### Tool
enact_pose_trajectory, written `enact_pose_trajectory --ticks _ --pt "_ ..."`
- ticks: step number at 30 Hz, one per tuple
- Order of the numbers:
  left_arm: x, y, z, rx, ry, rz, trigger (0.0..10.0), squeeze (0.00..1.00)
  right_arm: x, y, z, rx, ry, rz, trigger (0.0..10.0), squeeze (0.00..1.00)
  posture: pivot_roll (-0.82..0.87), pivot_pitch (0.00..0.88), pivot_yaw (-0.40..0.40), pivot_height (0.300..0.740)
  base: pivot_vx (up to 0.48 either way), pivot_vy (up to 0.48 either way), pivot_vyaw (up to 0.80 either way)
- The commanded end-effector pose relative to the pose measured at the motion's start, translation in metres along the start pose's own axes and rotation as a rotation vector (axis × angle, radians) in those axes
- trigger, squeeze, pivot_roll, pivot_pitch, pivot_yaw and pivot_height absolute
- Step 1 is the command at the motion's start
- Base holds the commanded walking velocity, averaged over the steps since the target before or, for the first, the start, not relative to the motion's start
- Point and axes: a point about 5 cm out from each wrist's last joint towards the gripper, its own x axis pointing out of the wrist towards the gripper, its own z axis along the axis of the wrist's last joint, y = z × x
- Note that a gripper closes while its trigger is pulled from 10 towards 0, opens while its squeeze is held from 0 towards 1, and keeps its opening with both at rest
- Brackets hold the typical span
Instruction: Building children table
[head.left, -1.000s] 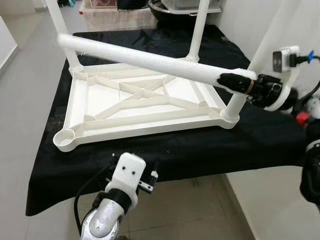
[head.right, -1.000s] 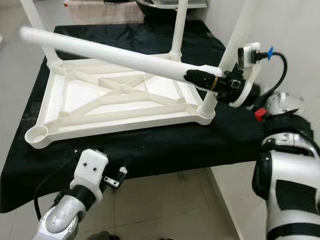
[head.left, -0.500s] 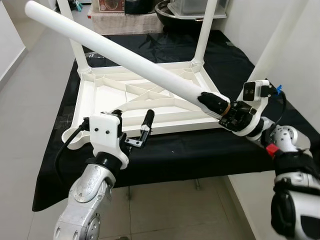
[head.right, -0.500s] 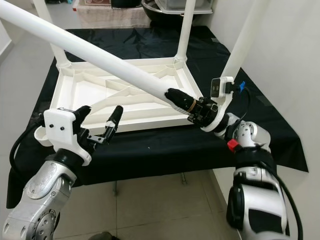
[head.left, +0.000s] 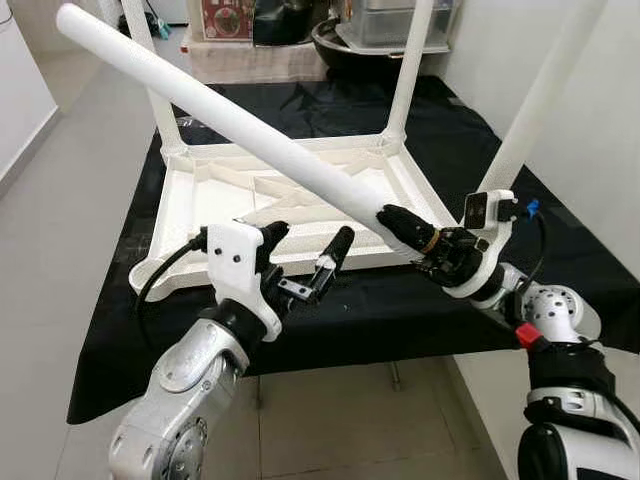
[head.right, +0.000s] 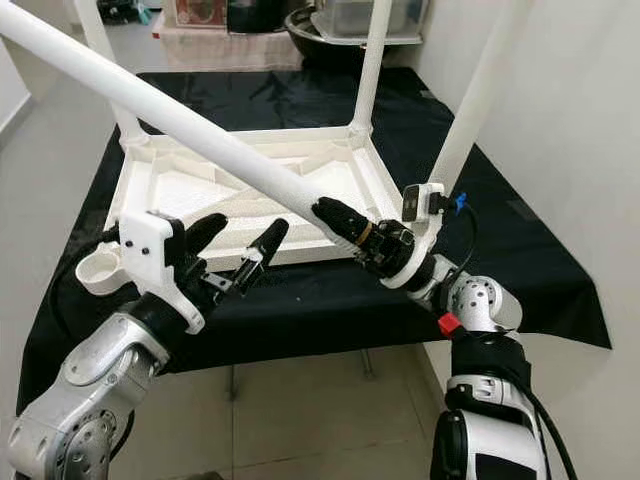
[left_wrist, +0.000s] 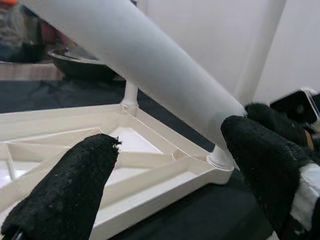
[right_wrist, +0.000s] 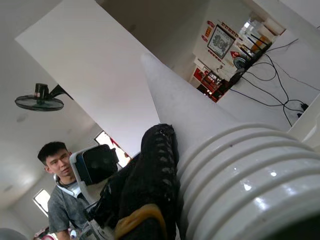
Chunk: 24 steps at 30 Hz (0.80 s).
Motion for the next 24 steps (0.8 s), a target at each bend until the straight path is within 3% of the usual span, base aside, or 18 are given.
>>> enact_pose_trajectory --ticks 1,6,14,17,21,24 --pt "0.0 0.002 0.003 -0.005 -0.019 0.021 10.0 0.0 0.0 0.003 -0.001 0.015 -0.029 0.027 0.0 0.0 0.11 0.038 -0.065 0.74 0.0 0.0 0.0" --pt "0.001 0.015 0.016 0.001 -0.067 0.059 10.0 0.0 -0.003 0.009 -0.014 0.062 -0.037 0.023 0.0 0.0 0.11 0.038 -0.071 0.74 0.0 0.0 0.0" --pt "0.003 0.02 0.024 -0.043 -0.106 0.066 10.0 0.0 -0.008 0.011 -0.022 0.111 -0.042 0.033 0.0 0.0 0.1 0.042 -0.069 0.74 0.0 0.0 0.0" --pt "0.004 0.021 0.028 -0.087 -0.131 0.059 10.0 0.0 -0.009 0.013 -0.025 0.138 -0.041 0.039 0.0 0.0 0.1 0.043 -0.07 0.74 0.0 0.0 0.0" --pt "0.005 0.018 0.036 -0.236 -0.196 0.016 10.0 0.0 -0.007 0.015 -0.035 0.185 -0.032 0.046 0.0 0.0 0.1 0.046 -0.069 0.74 0.0 0.0 0.0" --pt "0.006 0.017 0.036 -0.245 -0.2 0.009 10.0 0.0 -0.007 0.015 -0.037 0.189 -0.028 0.049 0.0 0.0 0.1 0.046 -0.069 0.74 0.0 0.0 0.0"
